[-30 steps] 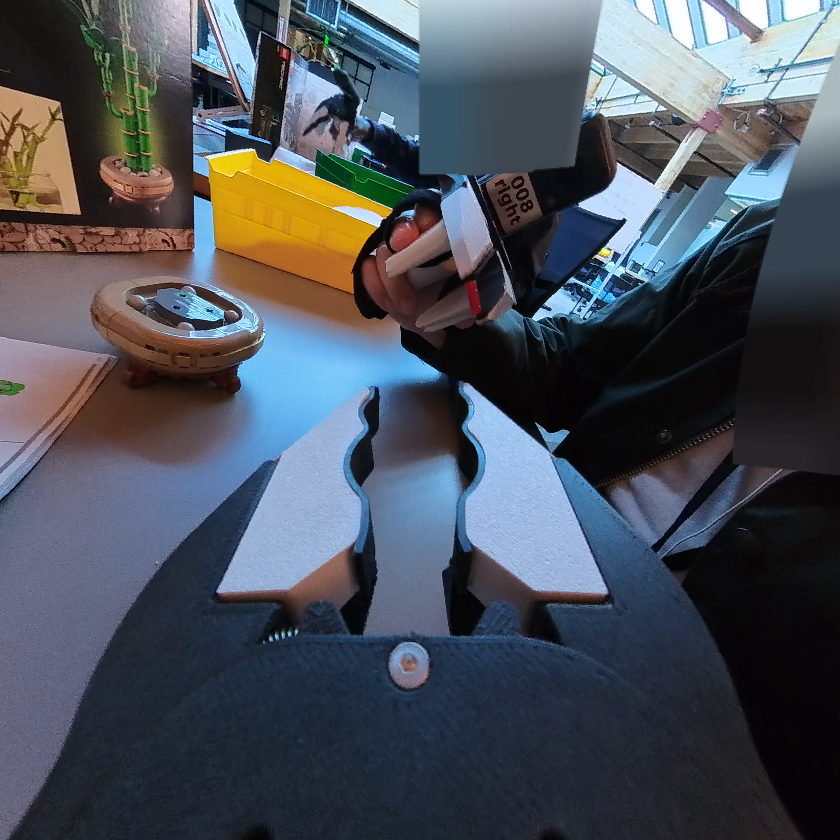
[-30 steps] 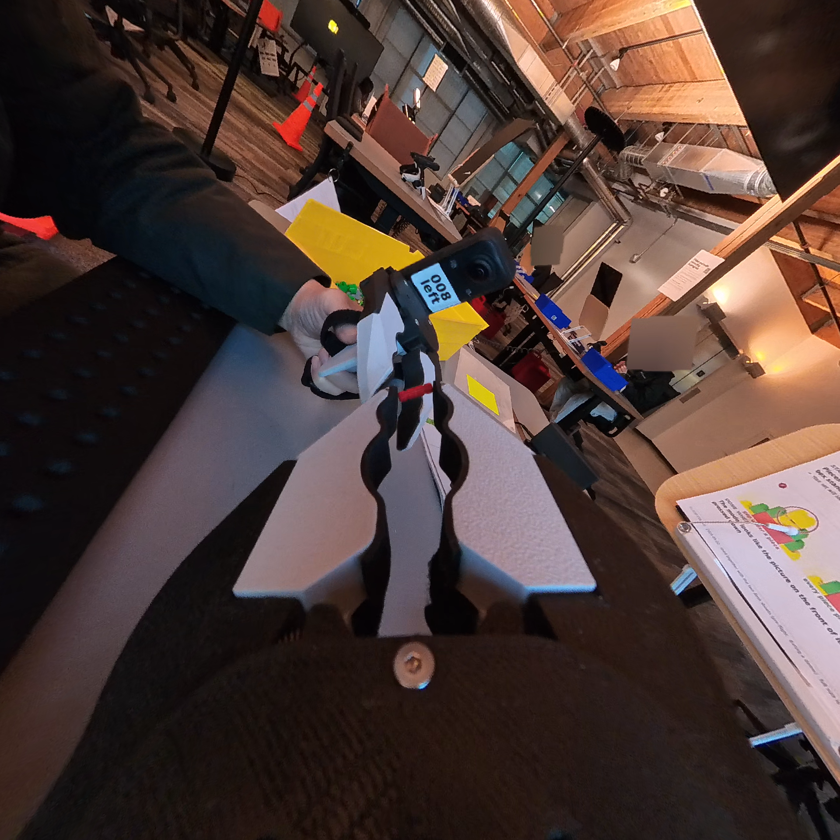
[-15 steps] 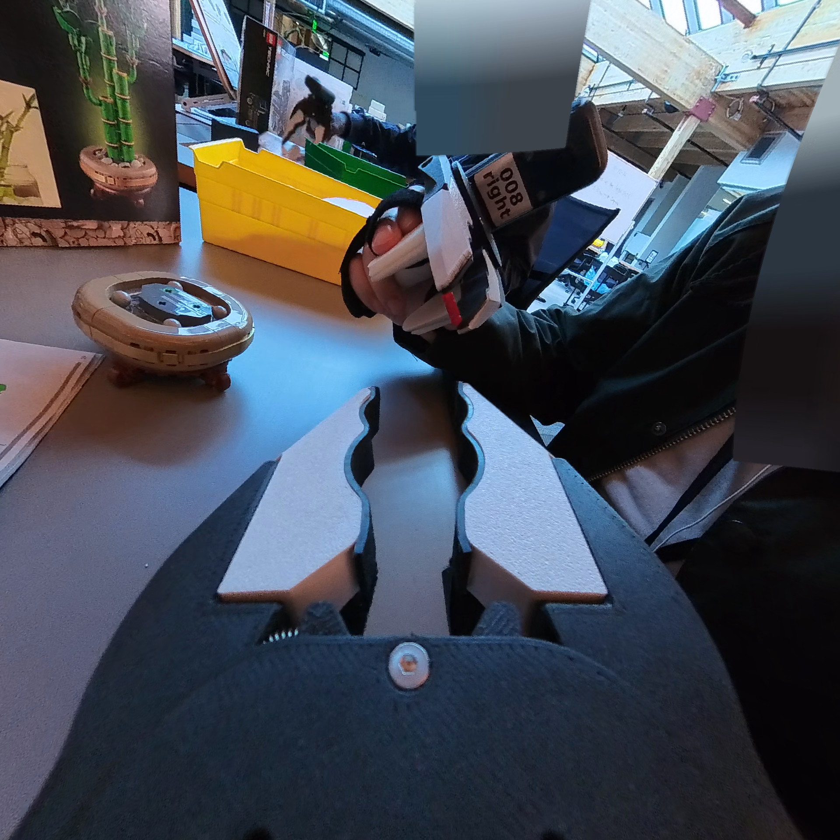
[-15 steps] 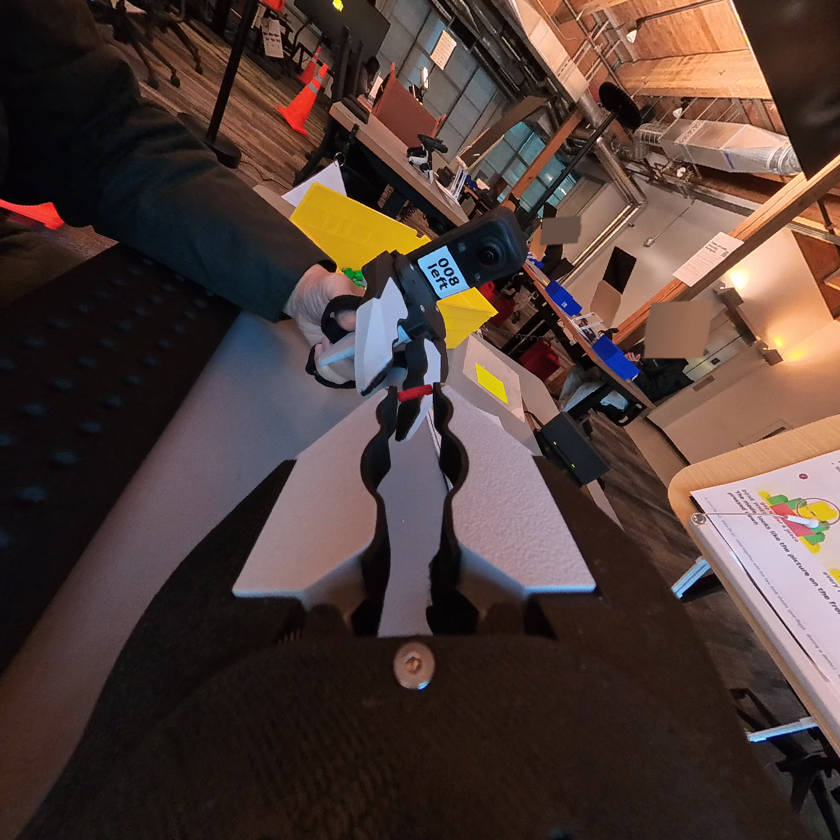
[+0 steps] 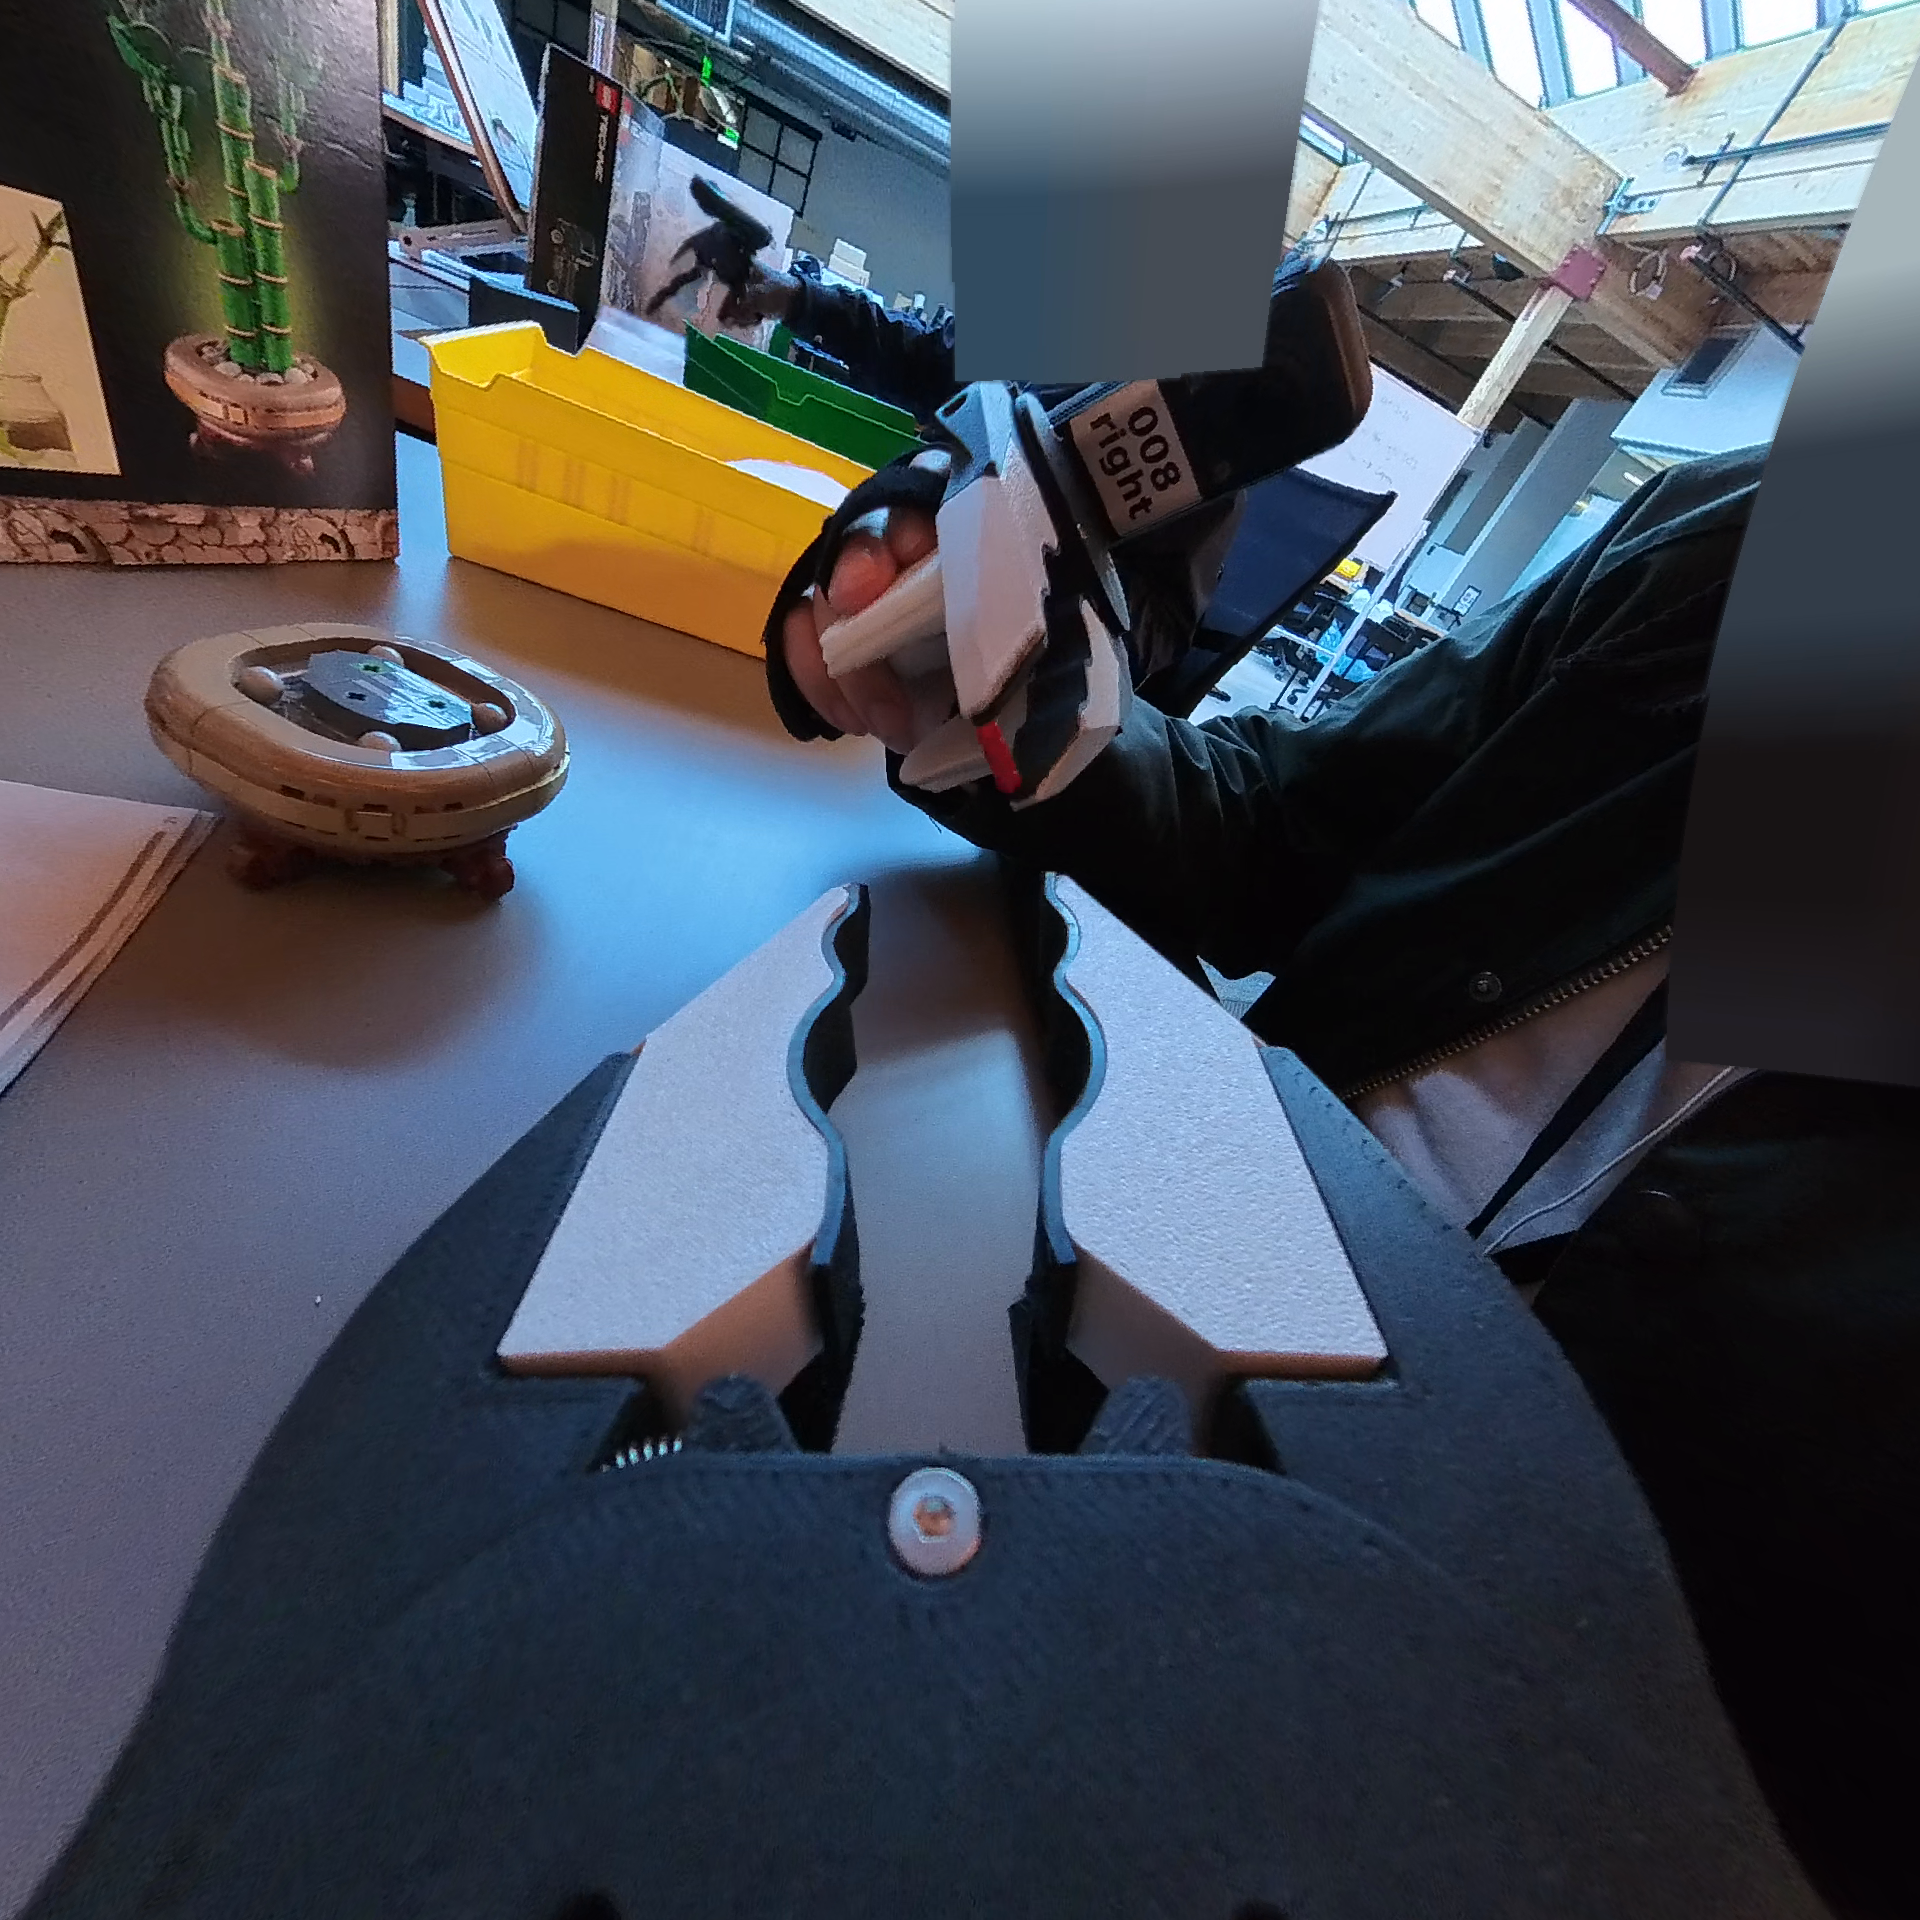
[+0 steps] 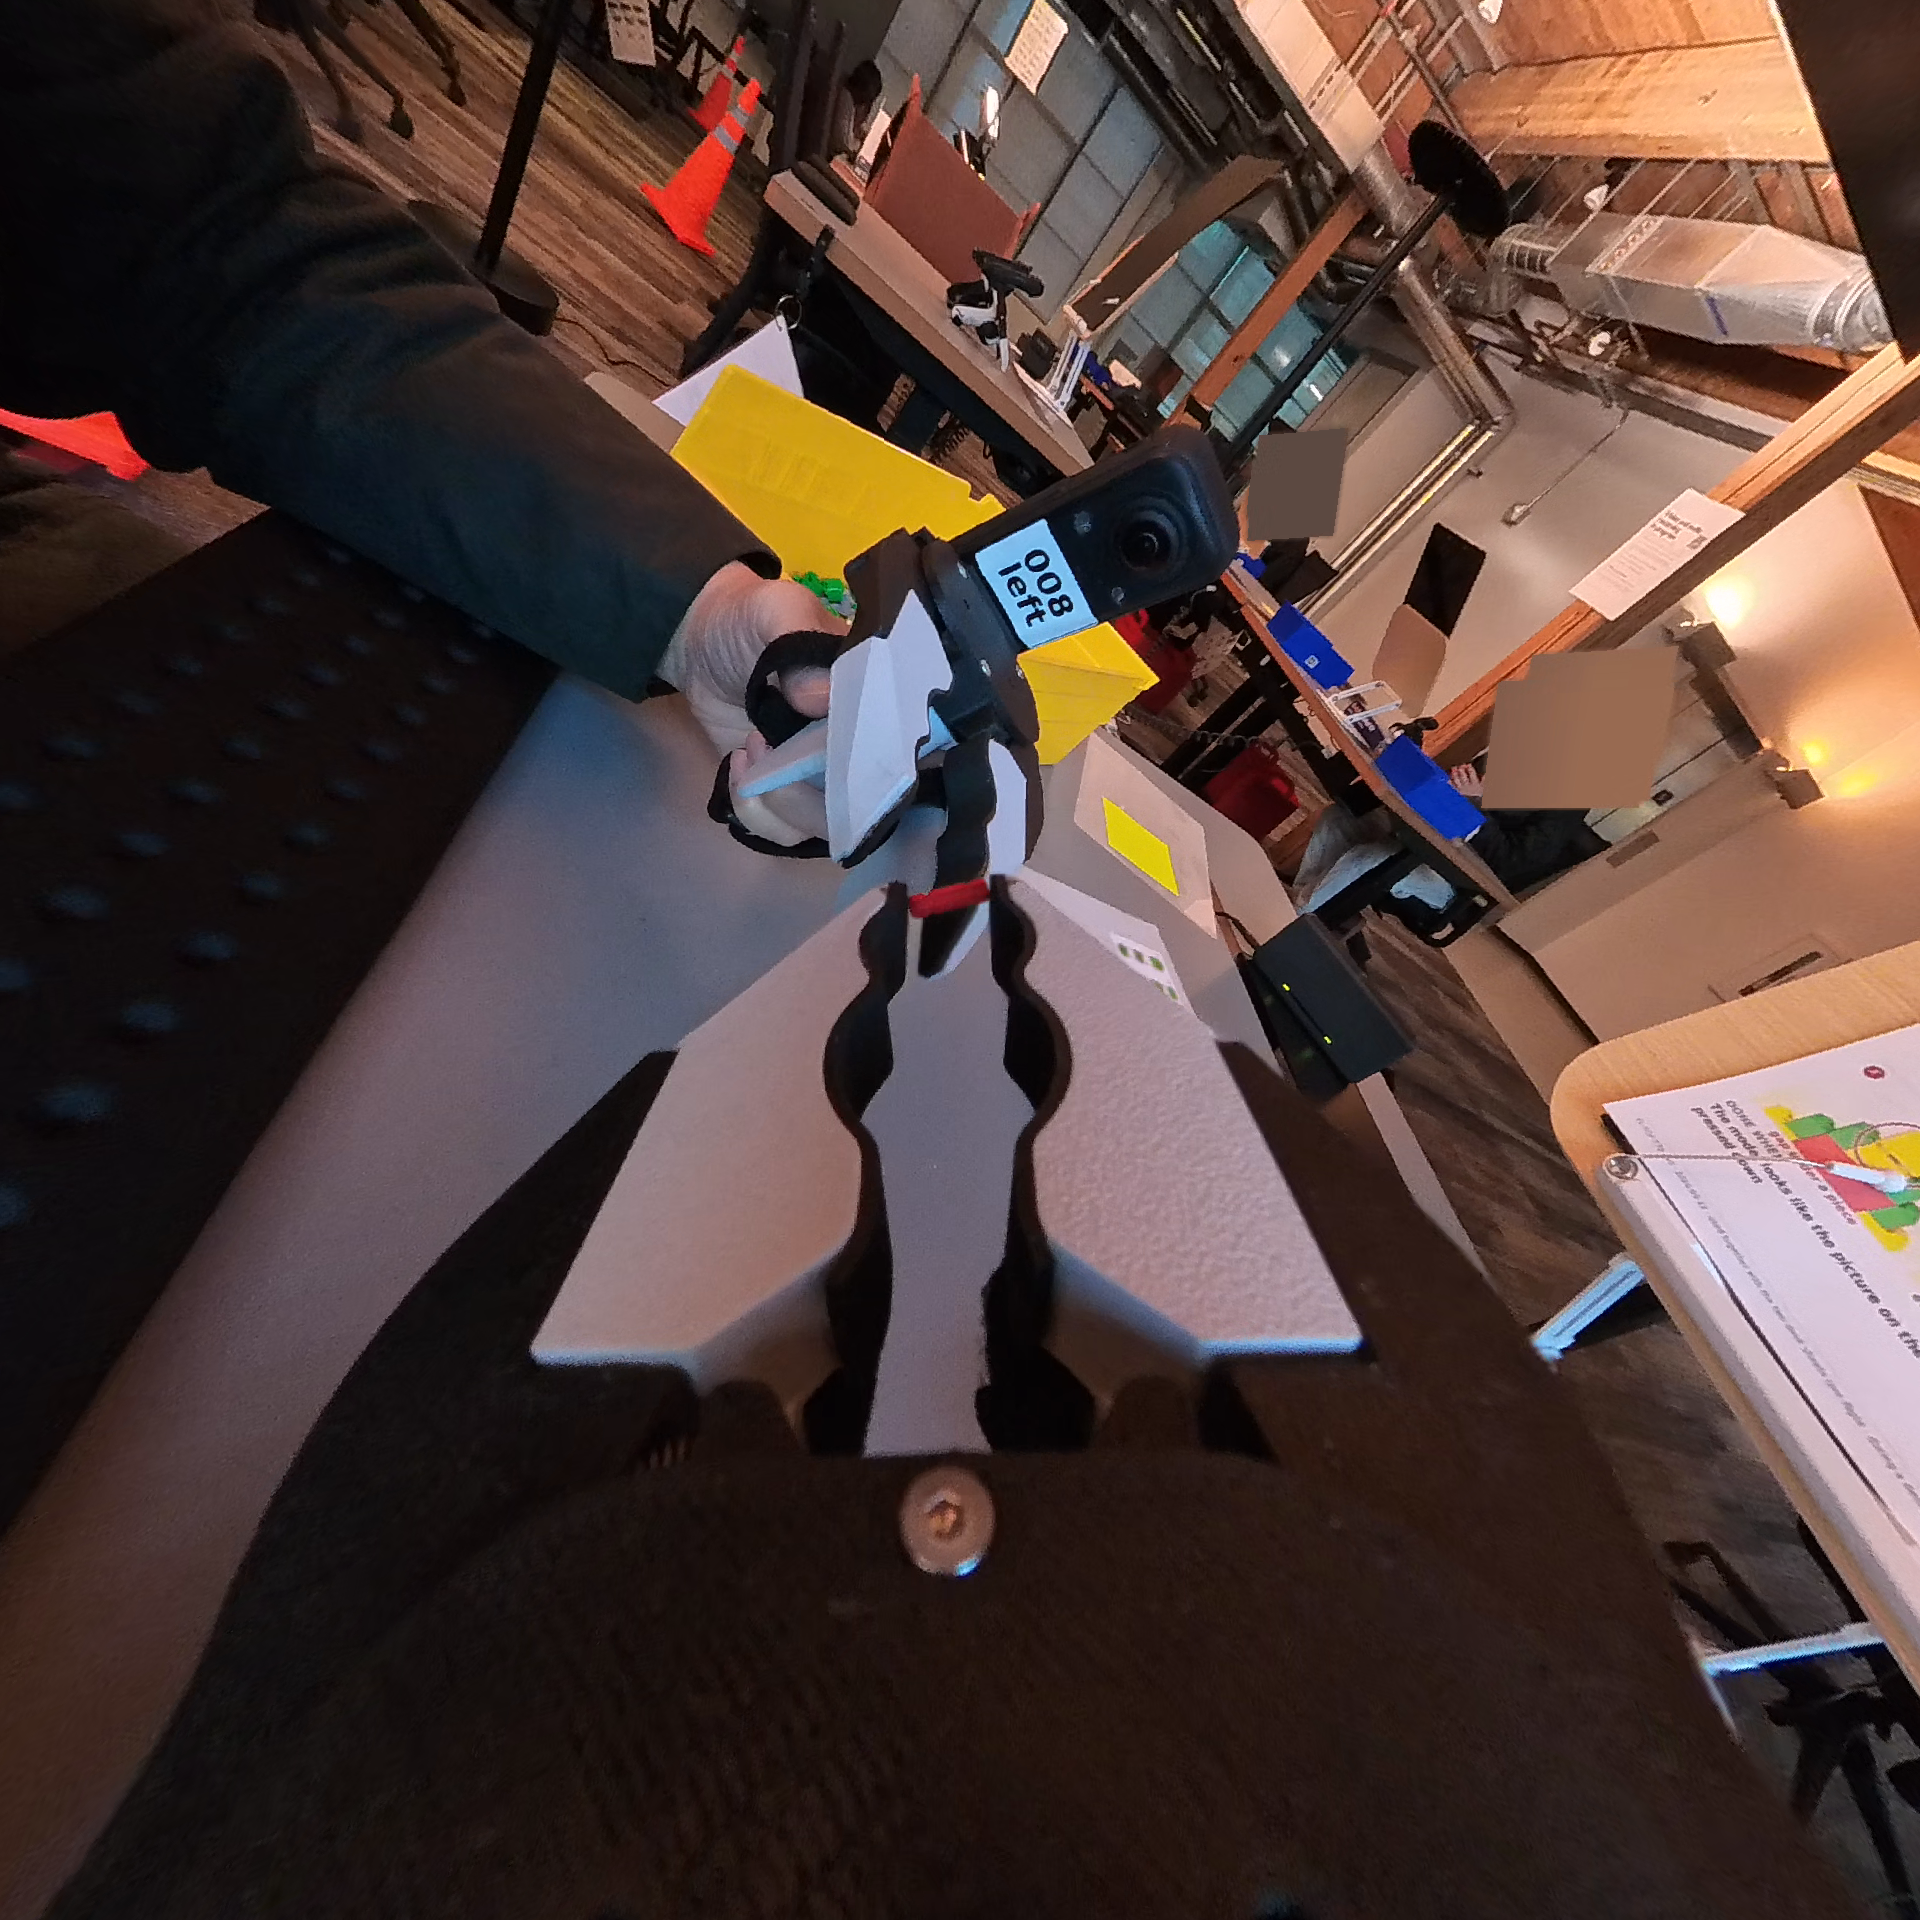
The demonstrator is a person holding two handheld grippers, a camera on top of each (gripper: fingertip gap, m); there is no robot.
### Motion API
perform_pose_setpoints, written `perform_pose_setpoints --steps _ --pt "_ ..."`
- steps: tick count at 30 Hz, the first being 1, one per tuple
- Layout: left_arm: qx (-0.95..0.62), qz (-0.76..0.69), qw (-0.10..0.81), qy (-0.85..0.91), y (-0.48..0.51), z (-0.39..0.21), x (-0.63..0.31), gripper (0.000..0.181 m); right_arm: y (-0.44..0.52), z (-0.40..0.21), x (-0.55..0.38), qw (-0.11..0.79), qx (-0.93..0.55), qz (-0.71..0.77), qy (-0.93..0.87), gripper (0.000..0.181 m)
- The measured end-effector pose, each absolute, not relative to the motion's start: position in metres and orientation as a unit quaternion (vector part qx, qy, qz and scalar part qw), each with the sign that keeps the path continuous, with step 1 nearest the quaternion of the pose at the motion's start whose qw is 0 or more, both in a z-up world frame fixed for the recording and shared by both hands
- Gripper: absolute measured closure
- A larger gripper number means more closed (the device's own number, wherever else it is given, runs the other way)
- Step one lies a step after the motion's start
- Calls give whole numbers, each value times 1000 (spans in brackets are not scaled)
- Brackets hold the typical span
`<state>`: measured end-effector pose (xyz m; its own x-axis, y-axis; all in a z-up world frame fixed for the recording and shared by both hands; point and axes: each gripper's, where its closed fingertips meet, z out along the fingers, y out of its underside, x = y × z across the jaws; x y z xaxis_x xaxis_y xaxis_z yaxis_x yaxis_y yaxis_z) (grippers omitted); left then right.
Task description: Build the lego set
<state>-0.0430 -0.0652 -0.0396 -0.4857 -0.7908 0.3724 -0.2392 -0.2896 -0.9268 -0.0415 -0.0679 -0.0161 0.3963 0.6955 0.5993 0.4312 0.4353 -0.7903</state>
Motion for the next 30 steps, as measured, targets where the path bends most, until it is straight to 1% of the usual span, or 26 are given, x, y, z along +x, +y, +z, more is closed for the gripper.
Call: perform_pose_setpoints --steps 10,14,17,22,25,26,28,30 --pt "-460 -663 198 556 -68 -40 -43 152 -64 -28 -43 628 -550 126 -535 168" --pt "-462 -677 176 546 -69 -39 -42 159 -64 -31 -44 623 -553 127 -539 168" --pt "-470 -677 173 539 -66 -40 -40 160 -64 -33 -47 619 -552 124 -544 168" --pt "-467 -683 159 539 -71 -40 -39 166 -65 -38 -53 611 -550 120 -557 168" --pt "-463 -684 151 544 -74 -41 -39 173 -65 -41 -55 607 -549 116 -562 167" --pt "-463 -683 152 545 -75 -41 -39 177 -66 -41 -56 606 -549 116 -564 167" --pt "-462 -676 162 551 -74 -40 -39 179 -67 -40 -57 608 -546 118 -564 167" --pt "-479 -650 195 557 -65 -42 -38 179 -65 -39 -55 613 -547 111 -560 160"
